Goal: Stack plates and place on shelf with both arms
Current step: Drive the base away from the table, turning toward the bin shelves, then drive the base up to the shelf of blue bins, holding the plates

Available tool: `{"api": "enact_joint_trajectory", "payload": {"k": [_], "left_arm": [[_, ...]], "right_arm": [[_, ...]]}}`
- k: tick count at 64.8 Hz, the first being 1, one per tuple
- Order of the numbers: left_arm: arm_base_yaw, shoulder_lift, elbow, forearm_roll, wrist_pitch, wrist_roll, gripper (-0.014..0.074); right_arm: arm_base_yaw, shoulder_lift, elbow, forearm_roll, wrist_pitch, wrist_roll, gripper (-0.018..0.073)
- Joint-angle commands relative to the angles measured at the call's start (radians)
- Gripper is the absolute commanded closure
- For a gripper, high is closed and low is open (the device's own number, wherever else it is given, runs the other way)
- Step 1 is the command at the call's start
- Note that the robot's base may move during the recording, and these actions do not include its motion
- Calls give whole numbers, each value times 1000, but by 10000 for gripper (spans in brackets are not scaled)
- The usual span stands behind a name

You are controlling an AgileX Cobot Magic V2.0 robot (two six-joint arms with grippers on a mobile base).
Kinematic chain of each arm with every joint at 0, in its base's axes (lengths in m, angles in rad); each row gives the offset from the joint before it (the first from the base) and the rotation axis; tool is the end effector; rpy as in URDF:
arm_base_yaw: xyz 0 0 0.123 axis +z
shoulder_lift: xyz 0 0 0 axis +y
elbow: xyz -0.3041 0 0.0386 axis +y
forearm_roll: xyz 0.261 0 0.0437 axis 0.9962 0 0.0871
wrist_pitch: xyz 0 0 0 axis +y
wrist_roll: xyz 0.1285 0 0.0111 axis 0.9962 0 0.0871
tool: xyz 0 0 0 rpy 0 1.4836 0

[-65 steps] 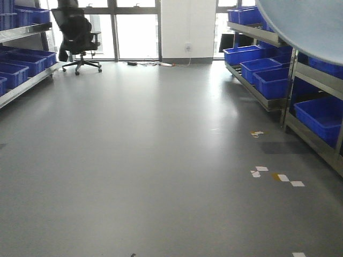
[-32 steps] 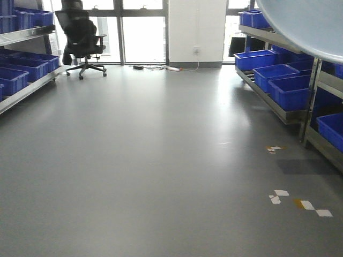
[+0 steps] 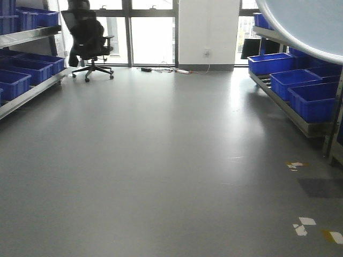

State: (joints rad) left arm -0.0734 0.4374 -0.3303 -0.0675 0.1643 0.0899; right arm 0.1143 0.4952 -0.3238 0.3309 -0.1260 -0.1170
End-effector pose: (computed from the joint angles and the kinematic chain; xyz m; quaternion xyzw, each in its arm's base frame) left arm 0.1314 -0.0111 0.2786 0.0407 0.7679 -0.0202 0.6389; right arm 0.1439 0.0113 0.3044 0.0484 0.6929 0.1026 0.7120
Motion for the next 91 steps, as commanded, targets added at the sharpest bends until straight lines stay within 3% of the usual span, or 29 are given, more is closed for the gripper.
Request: {"api": "enact_joint_trajectory", "payload": {"k": [1,91], "left_arm": [[0,7,-30,-3,-83,-8,514],[0,7,-30,-3,-83,-8,514]], "right_arm": [[-8,-1,-33,-6,-99,-3,510],[-8,-1,-33,-6,-99,-3,510]]}}
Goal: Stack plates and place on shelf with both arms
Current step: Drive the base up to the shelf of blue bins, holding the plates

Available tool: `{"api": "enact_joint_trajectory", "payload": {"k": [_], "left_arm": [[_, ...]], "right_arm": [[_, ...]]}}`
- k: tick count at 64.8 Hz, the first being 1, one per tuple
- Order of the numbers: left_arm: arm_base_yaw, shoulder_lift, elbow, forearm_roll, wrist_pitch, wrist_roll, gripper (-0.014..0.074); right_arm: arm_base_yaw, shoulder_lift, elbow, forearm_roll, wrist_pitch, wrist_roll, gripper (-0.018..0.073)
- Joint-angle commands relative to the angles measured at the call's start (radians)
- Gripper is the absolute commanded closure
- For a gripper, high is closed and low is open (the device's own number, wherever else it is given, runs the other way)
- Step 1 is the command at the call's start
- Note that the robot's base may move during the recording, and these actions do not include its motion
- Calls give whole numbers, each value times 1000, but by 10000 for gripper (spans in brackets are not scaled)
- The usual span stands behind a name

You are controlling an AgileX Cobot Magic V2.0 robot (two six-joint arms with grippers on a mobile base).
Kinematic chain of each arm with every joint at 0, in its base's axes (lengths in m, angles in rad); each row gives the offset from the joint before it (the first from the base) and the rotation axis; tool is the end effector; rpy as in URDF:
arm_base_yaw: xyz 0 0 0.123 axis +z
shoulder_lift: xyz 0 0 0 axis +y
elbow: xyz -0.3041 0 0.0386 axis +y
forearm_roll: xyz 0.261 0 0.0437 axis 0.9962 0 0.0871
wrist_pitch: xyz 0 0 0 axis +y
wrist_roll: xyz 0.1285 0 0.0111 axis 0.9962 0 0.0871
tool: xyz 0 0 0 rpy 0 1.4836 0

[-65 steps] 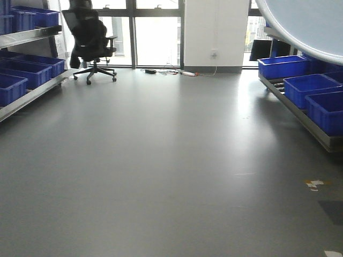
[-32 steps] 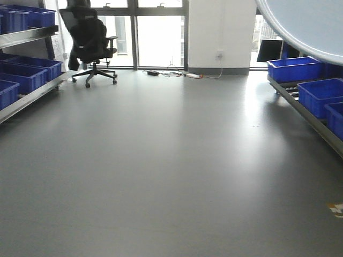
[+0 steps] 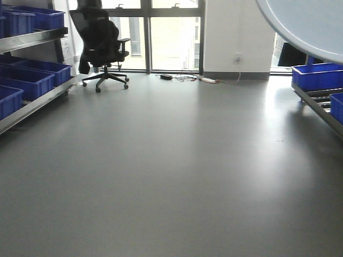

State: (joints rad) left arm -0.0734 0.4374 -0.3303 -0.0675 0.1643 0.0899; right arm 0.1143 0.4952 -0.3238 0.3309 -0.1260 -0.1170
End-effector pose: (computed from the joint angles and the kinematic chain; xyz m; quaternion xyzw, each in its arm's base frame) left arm 0.1314 -0.0111 0.2786 0.0407 0.7679 -0.0202 0.6389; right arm 0.1439 0.0113 0.3044 0.0484 0.6929 0.1026 0.7120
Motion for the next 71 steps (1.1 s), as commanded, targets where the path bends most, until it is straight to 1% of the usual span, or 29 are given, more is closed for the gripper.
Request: {"api": "enact_joint_trajectory", "payload": {"k": [1,71], "left_arm": [[0,7,-30,-3,-83,-8,514],[0,7,-30,-5,-83,-8,513]], "right_arm": [[-8,-1,-33,-6,-99,-3,510],[-8,-1,-33,-6,-99,-3,510]]}}
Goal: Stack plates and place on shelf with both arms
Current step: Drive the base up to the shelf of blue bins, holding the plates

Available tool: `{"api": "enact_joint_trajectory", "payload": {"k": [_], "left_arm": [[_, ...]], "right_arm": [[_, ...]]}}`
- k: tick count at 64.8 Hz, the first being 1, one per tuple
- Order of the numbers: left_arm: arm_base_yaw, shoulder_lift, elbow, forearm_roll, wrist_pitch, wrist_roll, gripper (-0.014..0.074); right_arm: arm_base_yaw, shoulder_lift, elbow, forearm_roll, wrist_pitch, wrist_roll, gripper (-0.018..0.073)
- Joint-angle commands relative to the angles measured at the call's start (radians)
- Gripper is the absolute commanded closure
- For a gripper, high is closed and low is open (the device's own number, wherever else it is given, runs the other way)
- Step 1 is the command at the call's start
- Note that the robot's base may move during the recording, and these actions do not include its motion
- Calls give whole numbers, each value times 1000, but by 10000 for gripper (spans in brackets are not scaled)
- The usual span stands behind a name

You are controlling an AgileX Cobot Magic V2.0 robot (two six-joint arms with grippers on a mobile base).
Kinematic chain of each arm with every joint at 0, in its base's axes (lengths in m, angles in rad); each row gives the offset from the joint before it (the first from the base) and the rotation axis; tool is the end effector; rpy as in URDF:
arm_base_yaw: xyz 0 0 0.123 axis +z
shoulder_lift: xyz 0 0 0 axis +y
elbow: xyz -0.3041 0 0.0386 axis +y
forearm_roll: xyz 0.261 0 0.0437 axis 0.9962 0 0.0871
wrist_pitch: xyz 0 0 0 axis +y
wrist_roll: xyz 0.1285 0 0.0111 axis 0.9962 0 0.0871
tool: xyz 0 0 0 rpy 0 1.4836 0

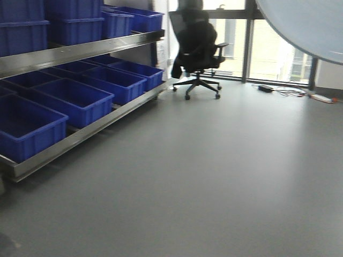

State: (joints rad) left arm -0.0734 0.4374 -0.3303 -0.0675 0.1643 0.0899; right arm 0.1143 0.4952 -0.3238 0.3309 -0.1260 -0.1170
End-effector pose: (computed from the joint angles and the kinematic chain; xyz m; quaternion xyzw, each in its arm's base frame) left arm 0.1314 -0.0111 0.2786 0.0407 0.7679 -0.0202 0.6389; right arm 0.1439 0.0113 0.3044 0.0484 0.6929 0.1026 0.7120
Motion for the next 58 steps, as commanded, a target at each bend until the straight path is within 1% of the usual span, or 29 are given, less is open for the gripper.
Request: {"api": "enact_joint_trajectory", "payload": {"k": [1,58], "left_arm": [[0,7,-30,-5,-83,-8,514],[0,7,-30,-5,-83,-8,513]], "right_arm": [[-8,-1,-33,-6,-99,-3,510],[-8,-1,-33,-6,-99,-3,510]]}}
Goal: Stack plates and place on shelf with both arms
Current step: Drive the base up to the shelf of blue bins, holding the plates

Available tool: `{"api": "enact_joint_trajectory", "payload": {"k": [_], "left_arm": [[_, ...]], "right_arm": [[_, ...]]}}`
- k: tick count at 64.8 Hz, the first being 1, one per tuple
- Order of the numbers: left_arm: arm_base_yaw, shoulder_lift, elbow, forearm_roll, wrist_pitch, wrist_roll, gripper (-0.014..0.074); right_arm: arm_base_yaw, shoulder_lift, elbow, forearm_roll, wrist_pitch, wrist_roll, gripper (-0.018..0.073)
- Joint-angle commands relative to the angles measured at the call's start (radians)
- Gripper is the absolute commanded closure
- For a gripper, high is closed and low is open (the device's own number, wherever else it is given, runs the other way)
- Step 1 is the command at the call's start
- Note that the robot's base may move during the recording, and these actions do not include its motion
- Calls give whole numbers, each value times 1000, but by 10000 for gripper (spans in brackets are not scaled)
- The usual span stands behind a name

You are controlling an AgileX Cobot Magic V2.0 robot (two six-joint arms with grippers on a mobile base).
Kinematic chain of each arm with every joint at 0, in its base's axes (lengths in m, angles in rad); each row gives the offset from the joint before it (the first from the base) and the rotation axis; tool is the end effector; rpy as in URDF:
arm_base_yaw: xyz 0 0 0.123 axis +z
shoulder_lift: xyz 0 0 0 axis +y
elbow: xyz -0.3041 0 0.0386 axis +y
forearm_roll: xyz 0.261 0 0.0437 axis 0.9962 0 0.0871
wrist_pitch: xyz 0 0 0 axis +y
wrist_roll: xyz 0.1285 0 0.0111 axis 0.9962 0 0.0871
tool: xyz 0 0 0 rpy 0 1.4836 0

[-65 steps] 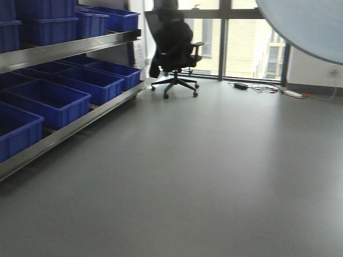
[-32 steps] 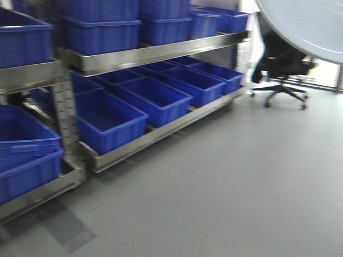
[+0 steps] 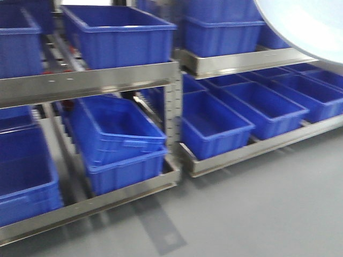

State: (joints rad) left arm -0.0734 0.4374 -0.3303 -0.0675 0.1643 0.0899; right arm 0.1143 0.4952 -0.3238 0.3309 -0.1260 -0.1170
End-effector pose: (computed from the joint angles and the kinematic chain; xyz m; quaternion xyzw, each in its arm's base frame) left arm 0.1314 -0.0111 0.2786 0.0407 0.7679 -0.0202 0.6389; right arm 0.1439 0.0113 0.3044 0.0484 0.6929 0.1026 0.7120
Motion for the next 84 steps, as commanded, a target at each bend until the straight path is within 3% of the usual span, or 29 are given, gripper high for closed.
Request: {"api": "enact_joint_trajectory", "payload": {"k": [1,84], "left_arm": [[0,7,-30,-5,-83,-8,514],[0,7,-30,-5,-83,-8,513]], "right_arm": [[-8,-1,-33,-6,-99,-3,510],[-8,-1,-33,-6,-99,-3,510]]}}
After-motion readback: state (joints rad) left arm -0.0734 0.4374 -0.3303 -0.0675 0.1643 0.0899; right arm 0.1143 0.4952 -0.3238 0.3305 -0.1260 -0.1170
